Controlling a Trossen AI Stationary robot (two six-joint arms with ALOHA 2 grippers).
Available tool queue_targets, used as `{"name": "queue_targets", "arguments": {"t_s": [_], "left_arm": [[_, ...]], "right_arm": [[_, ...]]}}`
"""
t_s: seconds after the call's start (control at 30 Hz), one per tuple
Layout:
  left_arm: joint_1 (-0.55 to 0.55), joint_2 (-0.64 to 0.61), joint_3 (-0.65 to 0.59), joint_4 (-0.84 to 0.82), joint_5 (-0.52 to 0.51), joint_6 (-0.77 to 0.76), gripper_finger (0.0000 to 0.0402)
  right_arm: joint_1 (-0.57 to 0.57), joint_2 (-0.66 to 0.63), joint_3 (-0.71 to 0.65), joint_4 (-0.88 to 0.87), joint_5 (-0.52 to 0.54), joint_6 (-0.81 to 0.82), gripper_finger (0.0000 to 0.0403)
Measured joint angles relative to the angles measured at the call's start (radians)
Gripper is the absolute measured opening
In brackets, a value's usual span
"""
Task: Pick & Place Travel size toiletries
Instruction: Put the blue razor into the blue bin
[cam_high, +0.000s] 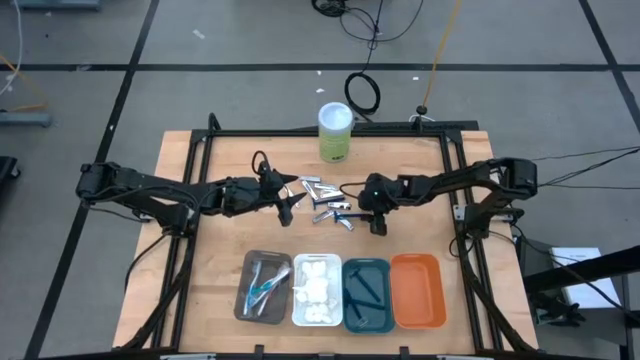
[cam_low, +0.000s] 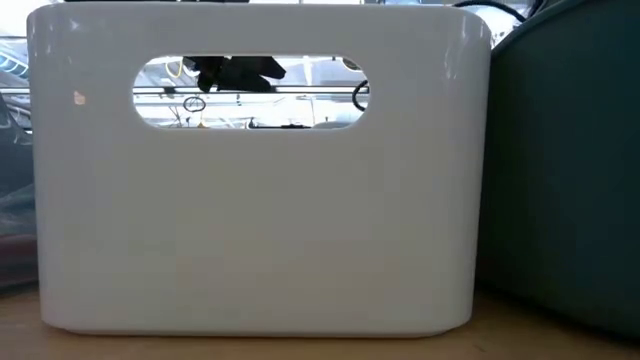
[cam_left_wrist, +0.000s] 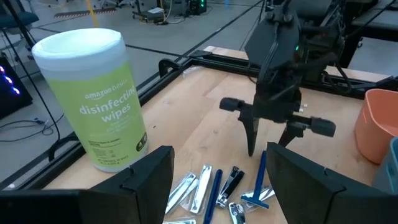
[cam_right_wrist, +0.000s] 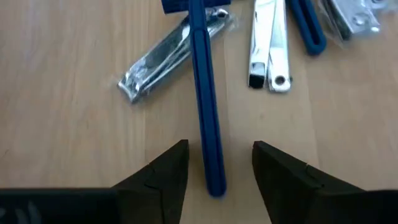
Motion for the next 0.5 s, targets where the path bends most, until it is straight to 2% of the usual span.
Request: {"name": "queue_targets", "arguments": {"t_s": [0.27,0.37,0.5], "left_arm": [[0.0,0.0,0.0,-0.002,0.0,-0.001,0.0251],[0.0,0.0,0.0,-0.006,0.0,-0.002,0.0251],[0.0,0.0,0.0,-0.006,0.0,-0.002,0.0251]], "right_arm": [[0.008,0.056,0.003,0.053,0.003,-0.007,0.0134],[0.008,0.036,0.001,0.044,0.002,-0.008,0.0097],[0.008,0.009,-0.001,0.03,0.005,-0.01,0.0028]]}}
